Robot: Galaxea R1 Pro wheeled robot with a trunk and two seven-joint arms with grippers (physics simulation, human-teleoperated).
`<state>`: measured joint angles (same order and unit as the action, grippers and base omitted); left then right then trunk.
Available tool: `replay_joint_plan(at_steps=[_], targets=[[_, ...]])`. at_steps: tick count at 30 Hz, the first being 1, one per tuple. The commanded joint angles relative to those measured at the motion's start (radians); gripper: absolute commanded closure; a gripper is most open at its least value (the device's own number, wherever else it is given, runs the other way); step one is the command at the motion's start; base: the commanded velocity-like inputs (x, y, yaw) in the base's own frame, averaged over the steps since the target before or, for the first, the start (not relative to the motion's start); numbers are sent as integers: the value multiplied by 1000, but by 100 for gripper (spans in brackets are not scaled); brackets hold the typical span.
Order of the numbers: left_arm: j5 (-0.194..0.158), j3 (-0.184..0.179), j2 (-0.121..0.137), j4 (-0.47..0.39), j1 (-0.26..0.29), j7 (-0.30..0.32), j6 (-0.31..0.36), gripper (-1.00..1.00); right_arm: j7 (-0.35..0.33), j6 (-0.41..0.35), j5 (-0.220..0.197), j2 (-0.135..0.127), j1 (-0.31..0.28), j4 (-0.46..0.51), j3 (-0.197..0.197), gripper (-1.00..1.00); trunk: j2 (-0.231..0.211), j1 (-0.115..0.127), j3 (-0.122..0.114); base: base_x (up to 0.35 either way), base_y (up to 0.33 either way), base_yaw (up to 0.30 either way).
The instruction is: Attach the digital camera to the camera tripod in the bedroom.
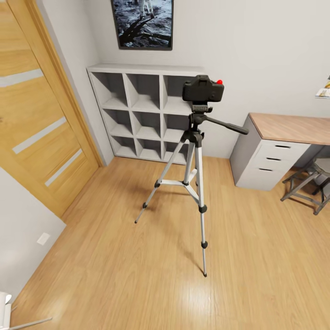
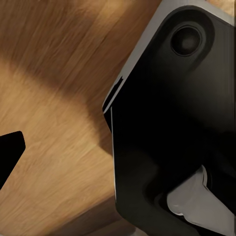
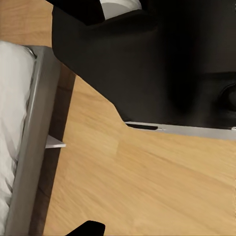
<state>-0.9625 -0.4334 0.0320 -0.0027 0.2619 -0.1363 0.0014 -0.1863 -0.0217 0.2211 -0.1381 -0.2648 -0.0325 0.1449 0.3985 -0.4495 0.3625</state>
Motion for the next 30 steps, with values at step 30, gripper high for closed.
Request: replay_joint_plan(at_steps=[30], targets=[[-6, -7, 1, -1, 0, -3, 0, -100, 64, 45, -36, 6, 5, 15, 13, -100, 1, -1, -46, 0, 0, -8]])
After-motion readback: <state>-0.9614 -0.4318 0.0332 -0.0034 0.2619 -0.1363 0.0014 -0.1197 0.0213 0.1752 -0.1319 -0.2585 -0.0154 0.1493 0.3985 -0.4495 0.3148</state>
